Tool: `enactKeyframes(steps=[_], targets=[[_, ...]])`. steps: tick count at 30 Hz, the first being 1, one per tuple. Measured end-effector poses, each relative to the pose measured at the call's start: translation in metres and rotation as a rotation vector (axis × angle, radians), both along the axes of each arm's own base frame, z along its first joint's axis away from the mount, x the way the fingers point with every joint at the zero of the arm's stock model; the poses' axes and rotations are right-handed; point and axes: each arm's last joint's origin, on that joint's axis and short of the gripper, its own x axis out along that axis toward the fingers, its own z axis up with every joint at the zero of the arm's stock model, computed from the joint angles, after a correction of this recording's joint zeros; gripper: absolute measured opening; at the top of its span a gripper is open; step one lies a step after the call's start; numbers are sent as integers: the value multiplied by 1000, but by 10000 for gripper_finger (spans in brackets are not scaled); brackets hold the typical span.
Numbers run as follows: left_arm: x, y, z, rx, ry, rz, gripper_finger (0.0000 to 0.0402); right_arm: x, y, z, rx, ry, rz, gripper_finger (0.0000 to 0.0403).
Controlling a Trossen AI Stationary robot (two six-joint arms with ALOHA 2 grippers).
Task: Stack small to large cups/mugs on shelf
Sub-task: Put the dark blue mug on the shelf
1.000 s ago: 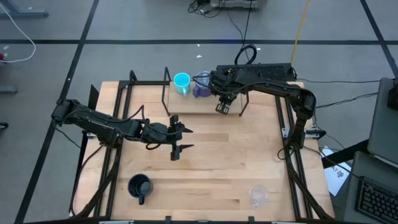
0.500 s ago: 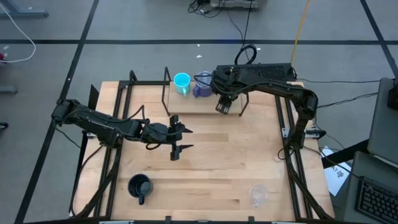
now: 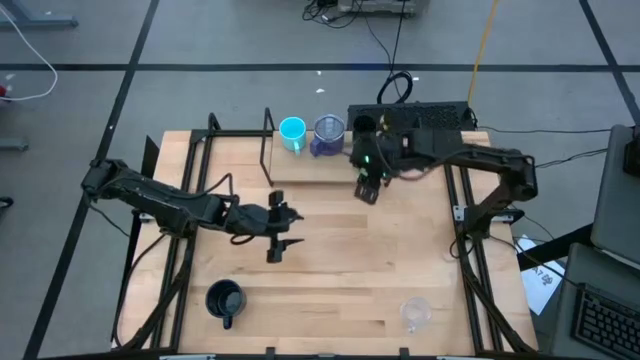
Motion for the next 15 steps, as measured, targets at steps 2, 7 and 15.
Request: enactKeyframes(steps=[2, 7, 15], targets=[[-5, -6, 2, 2, 9, -22, 271, -1, 17, 3, -31, -11, 22, 188], [-20, -22, 3, 14, 51, -50, 271, 0, 58, 5, -90, -40, 84, 188], [-40, -40, 15, 0, 98, -121, 271, -7, 120, 5, -170, -118, 125, 187]])
